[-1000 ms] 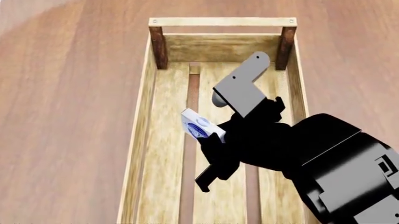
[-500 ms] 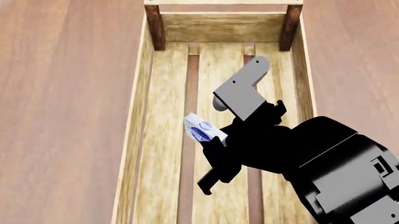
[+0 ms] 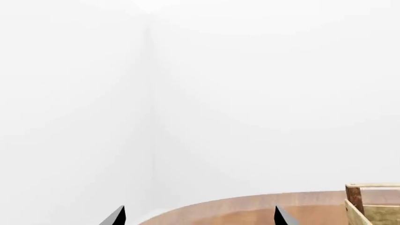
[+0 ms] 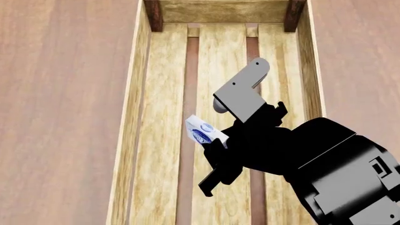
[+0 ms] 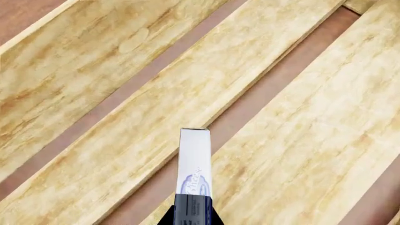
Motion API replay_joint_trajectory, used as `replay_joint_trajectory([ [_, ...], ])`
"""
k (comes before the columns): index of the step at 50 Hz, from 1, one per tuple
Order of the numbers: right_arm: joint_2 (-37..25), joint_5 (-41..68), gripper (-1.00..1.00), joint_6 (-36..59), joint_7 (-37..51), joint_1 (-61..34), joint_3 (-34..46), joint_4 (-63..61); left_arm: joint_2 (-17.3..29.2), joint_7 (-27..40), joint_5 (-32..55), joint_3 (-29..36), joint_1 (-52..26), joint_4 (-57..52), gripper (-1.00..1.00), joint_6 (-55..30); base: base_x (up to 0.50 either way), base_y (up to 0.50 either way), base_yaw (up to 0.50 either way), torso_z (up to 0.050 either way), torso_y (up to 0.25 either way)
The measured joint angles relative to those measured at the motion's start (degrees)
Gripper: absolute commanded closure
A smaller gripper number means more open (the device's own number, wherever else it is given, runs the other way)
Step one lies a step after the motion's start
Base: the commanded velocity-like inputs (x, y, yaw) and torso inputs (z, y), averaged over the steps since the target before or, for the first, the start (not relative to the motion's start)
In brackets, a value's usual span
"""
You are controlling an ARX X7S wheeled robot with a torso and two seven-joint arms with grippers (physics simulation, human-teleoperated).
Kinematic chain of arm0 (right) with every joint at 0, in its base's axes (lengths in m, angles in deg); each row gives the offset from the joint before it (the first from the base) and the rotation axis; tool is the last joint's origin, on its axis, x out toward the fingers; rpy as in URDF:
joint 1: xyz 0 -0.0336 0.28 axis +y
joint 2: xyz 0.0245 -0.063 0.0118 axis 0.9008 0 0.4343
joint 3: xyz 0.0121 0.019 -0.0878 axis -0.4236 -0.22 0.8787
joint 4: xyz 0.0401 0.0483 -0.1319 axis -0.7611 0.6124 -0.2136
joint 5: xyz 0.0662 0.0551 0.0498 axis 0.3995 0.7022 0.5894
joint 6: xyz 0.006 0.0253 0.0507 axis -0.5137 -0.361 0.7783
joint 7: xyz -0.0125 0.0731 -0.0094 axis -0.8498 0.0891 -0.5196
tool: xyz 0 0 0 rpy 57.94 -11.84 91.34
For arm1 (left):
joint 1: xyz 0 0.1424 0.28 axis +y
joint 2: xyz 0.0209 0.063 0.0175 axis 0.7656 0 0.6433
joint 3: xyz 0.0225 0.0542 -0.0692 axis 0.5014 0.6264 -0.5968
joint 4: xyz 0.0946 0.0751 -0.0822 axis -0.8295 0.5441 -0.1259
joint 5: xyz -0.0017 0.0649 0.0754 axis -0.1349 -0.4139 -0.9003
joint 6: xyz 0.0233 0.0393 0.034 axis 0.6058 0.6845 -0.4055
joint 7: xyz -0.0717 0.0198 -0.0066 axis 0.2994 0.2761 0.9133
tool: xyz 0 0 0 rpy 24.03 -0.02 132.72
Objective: Pick up the cream cheese and put it in the tray.
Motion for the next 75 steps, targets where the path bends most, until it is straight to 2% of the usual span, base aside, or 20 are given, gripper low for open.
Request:
replay_joint_trajectory([
  [64, -0.5, 0.6, 1.00, 0.0, 0.3, -0.2, 1.1, 0.2, 0.3, 0.4, 0.0, 0.4, -0.2, 0.6, -1.00, 0.9, 0.00, 0.00, 0.00, 0.000, -0.010],
  [65, -0.5, 0.6, -1.00, -0.1, 0.3, -0.2, 1.1, 0.3, 0.3, 0.4, 0.0, 0.4, -0.2, 0.6, -1.00, 0.9, 0.00, 0.00, 0.00, 0.000, 0.000],
  [75, -0.4, -2.1, -1.00, -1.2, 1.6, 0.1, 2.3, 1.4, 0.3, 0.5, -0.1, 0.4, -0.2, 0.5, -1.00, 0.8, 0.00, 0.00, 0.00, 0.000, 0.000],
])
